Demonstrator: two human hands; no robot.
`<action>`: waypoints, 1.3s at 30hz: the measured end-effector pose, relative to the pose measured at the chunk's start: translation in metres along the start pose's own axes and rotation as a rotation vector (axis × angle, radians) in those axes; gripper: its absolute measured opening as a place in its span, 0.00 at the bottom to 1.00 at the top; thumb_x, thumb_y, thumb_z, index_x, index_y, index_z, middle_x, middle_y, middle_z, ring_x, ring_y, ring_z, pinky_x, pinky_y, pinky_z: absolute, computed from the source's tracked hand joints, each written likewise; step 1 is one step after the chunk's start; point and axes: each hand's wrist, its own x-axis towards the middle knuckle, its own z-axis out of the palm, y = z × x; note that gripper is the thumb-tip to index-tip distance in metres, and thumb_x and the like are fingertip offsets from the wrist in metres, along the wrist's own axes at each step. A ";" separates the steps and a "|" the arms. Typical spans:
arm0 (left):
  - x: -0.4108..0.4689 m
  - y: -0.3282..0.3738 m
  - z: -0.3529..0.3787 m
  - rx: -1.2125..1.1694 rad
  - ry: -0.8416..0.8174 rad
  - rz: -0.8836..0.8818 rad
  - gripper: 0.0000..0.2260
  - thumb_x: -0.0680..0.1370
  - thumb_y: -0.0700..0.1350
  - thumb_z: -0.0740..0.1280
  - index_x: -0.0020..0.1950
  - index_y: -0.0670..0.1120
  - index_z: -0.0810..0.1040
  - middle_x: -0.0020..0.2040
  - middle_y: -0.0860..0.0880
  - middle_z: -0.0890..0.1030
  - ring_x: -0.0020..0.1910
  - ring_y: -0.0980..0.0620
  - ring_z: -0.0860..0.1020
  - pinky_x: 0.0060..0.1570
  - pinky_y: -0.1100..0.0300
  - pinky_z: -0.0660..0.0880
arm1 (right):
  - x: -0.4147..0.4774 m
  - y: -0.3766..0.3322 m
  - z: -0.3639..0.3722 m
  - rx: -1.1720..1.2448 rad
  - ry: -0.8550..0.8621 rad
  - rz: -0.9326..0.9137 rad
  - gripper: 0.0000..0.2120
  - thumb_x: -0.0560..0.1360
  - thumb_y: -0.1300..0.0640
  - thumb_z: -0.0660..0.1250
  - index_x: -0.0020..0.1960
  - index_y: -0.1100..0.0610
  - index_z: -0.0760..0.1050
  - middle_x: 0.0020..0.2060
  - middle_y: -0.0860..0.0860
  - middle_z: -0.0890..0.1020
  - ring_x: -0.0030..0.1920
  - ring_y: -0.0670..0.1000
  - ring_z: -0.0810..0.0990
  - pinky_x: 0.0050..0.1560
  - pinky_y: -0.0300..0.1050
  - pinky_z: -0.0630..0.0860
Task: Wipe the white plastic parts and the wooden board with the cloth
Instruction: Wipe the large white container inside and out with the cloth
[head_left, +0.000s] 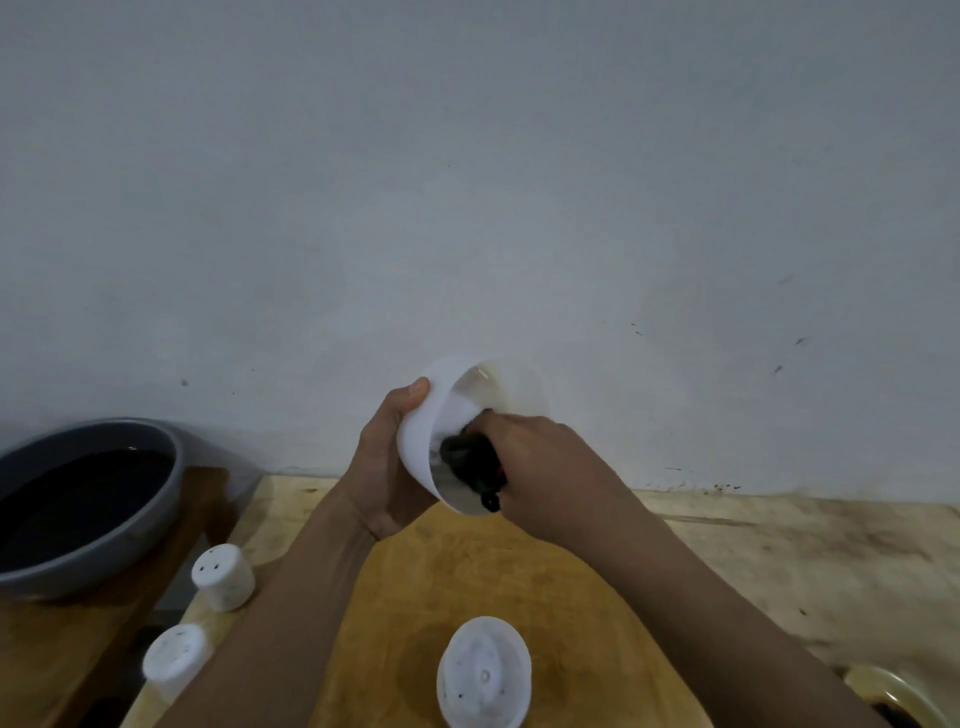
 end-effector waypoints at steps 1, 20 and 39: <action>0.001 0.001 0.002 0.020 -0.001 -0.007 0.35 0.55 0.66 0.82 0.56 0.48 0.88 0.57 0.41 0.86 0.54 0.42 0.85 0.50 0.47 0.83 | 0.001 0.001 0.002 0.004 0.061 0.032 0.19 0.72 0.63 0.68 0.61 0.55 0.71 0.53 0.52 0.81 0.49 0.54 0.80 0.47 0.48 0.79; 0.000 0.003 0.002 -0.102 0.022 0.106 0.33 0.59 0.63 0.81 0.58 0.46 0.87 0.59 0.41 0.85 0.55 0.43 0.85 0.51 0.49 0.83 | -0.025 -0.010 -0.014 0.369 -0.054 -0.111 0.20 0.70 0.66 0.68 0.57 0.49 0.70 0.47 0.46 0.77 0.46 0.47 0.75 0.40 0.40 0.73; 0.002 -0.019 0.019 -0.155 0.220 -0.172 0.32 0.73 0.70 0.66 0.63 0.46 0.84 0.58 0.38 0.85 0.54 0.37 0.84 0.60 0.40 0.78 | -0.043 0.044 0.010 0.216 0.126 -0.132 0.22 0.67 0.65 0.71 0.57 0.49 0.72 0.52 0.42 0.75 0.50 0.45 0.73 0.48 0.37 0.70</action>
